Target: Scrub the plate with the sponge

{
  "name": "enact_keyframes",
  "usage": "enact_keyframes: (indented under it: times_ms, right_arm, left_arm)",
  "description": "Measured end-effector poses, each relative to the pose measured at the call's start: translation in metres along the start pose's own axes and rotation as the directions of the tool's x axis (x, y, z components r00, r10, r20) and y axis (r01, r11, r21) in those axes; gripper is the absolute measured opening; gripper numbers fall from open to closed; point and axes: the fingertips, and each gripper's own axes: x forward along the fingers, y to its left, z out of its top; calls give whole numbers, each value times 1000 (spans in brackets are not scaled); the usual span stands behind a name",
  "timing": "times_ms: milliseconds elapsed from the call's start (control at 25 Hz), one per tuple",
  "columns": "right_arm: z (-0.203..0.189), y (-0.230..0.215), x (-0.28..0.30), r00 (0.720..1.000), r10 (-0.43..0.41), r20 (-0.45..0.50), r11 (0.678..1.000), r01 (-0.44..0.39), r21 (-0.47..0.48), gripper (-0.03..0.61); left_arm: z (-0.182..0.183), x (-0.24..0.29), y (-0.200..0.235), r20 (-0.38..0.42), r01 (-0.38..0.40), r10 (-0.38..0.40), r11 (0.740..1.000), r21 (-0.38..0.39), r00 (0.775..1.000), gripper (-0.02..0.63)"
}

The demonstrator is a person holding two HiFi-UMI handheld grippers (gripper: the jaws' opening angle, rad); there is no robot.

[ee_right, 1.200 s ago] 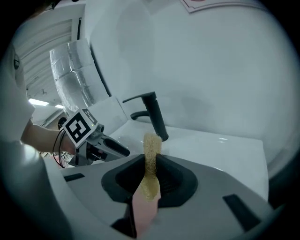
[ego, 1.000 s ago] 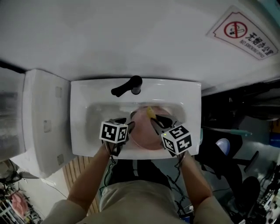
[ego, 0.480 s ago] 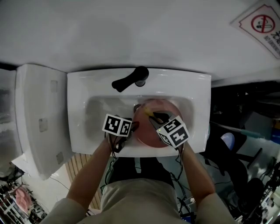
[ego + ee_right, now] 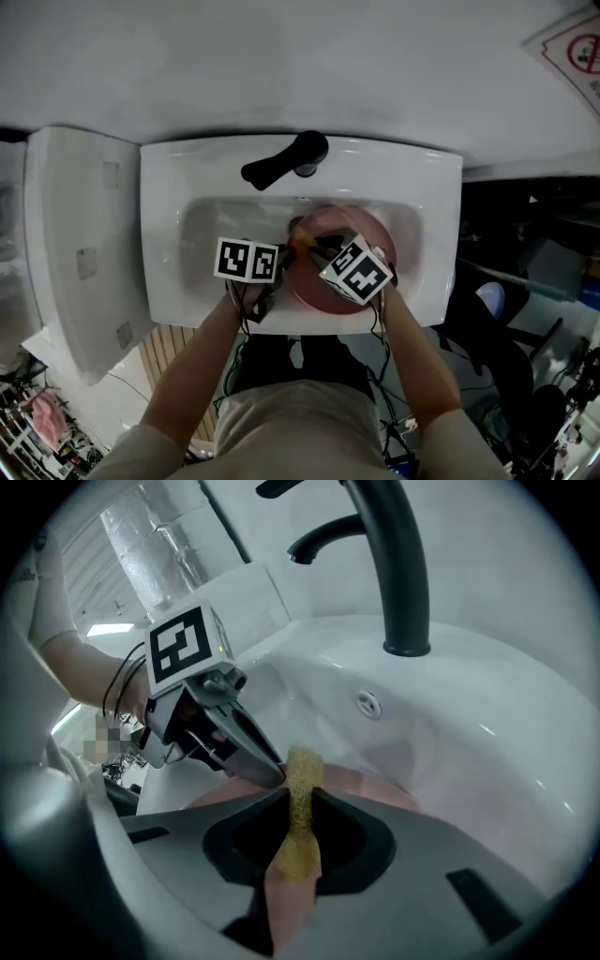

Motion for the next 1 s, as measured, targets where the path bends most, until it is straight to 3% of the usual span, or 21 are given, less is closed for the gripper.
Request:
enact_keyframes:
  times_ms: [80, 280, 560, 680, 800, 1000]
  right_arm:
    - [1, 2, 7, 1000, 10, -11, 1000, -11, -6, 77]
    - [2, -3, 21, 999, -8, -41, 999, 6, -42, 72]
    - [-3, -34, 26, 984, -153, -90, 986, 146, -77, 69]
    - [-12, -54, 20, 960, -237, -148, 968, 220, -123, 67]
    - [-28, -71, 10, 917, -319, -241, 939, 272, -209, 67]
    - [-61, -78, -12, 867, -356, -347, 925, 275, -262, 67]
  left_arm:
    - [4, -2, 0, 22, 9, -8, 1000, -27, 1000, 49]
    - [4, -3, 2, 10, -18, 18, 1000, 16, 1000, 49]
    - [1, -5, 11, 31, -44, 43, 999, 13, 999, 41]
    - [1, -5, 12, 40, -51, 51, 998, 21, 998, 43]
    - [1, -7, 13, 51, -52, 51, 998, 18, 997, 43]
    - [5, -9, 17, 68, -58, 58, 998, 2, 996, 37]
